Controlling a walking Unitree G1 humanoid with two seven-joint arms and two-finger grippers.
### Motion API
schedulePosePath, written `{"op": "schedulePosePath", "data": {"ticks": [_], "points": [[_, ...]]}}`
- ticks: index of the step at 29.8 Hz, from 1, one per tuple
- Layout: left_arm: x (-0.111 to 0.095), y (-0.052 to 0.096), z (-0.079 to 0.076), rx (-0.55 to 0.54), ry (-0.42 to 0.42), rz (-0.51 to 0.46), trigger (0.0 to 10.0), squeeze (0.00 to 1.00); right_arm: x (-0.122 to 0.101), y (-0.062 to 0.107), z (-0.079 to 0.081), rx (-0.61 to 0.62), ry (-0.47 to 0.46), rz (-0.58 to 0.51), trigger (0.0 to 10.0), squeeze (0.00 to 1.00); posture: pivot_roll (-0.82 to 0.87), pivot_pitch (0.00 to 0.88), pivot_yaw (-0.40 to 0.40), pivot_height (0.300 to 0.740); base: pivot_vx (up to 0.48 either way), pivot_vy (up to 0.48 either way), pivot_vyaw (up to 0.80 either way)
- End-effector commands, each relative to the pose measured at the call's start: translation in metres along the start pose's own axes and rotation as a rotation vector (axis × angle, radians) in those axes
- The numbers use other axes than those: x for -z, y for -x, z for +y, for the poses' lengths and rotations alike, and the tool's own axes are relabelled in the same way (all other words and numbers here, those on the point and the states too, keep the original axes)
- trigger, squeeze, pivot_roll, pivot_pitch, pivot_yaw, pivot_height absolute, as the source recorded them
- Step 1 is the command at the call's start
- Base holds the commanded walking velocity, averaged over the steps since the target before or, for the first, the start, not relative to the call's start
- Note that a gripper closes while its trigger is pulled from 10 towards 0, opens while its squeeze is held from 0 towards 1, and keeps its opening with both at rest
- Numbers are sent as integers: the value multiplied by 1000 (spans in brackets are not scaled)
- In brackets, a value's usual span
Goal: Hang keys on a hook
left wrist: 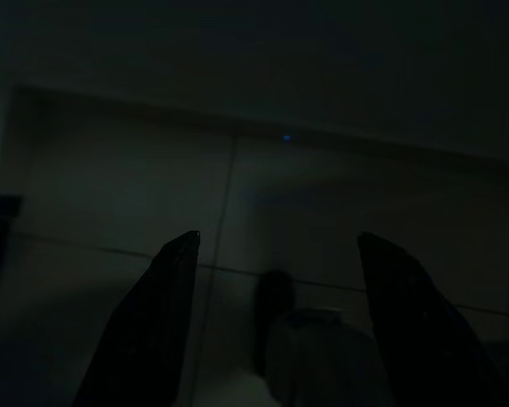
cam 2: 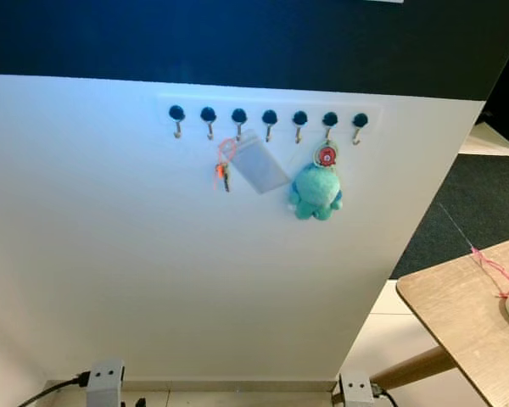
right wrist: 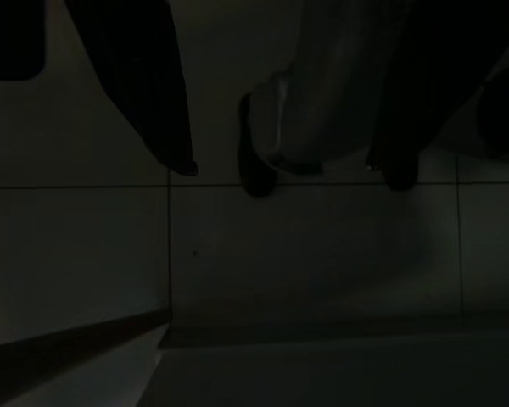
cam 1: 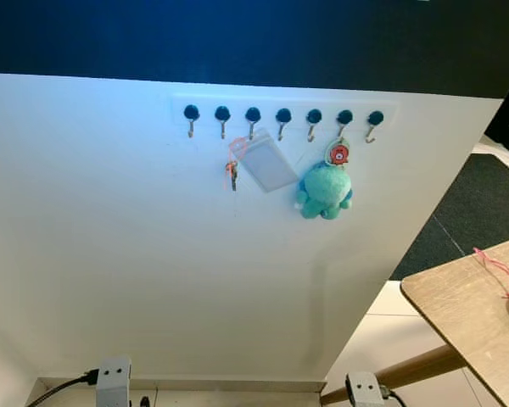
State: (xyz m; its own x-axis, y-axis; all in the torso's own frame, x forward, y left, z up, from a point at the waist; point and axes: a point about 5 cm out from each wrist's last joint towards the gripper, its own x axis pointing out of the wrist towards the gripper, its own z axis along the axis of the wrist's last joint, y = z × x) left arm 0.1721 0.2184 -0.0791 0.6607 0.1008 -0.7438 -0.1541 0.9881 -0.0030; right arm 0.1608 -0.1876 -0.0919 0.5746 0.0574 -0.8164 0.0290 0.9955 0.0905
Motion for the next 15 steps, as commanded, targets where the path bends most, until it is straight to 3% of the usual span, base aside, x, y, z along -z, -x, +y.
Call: {"op": "schedulePosePath", "data": {"ticks": [1, 3, 6, 10, 15], "points": [[-1, 0, 2, 9, -8, -6, 10000, 0, 0, 0, -2, 7, -3, 1, 10000, 0, 46, 0, -23, 740, 0, 0, 0], [-3, 0, 1, 23, 11, -26, 10000, 0, 0, 0, -2, 9, -8, -3, 10000, 0, 49, 0, -20, 740, 0, 0, 0], [-4, 0, 2, 2, -25, -28, 10000, 0, -1, 0, -2, 10, -8, -6, 10000, 0, 48, 0, -20, 740, 0, 0, 0], [-7, 0, 8, -69, 70, -54, 10000, 0, -7, -1, -1, 12, -3, -18, 10000, 0, 48, 0, -26, 740, 0, 0, 0], [-8, -1, 6, -49, 68, -42, 10000, 0, -15, -3, 2, 2, 7, -36, 10000, 0, 44, 0, -33, 740, 0, 0, 0]]}}
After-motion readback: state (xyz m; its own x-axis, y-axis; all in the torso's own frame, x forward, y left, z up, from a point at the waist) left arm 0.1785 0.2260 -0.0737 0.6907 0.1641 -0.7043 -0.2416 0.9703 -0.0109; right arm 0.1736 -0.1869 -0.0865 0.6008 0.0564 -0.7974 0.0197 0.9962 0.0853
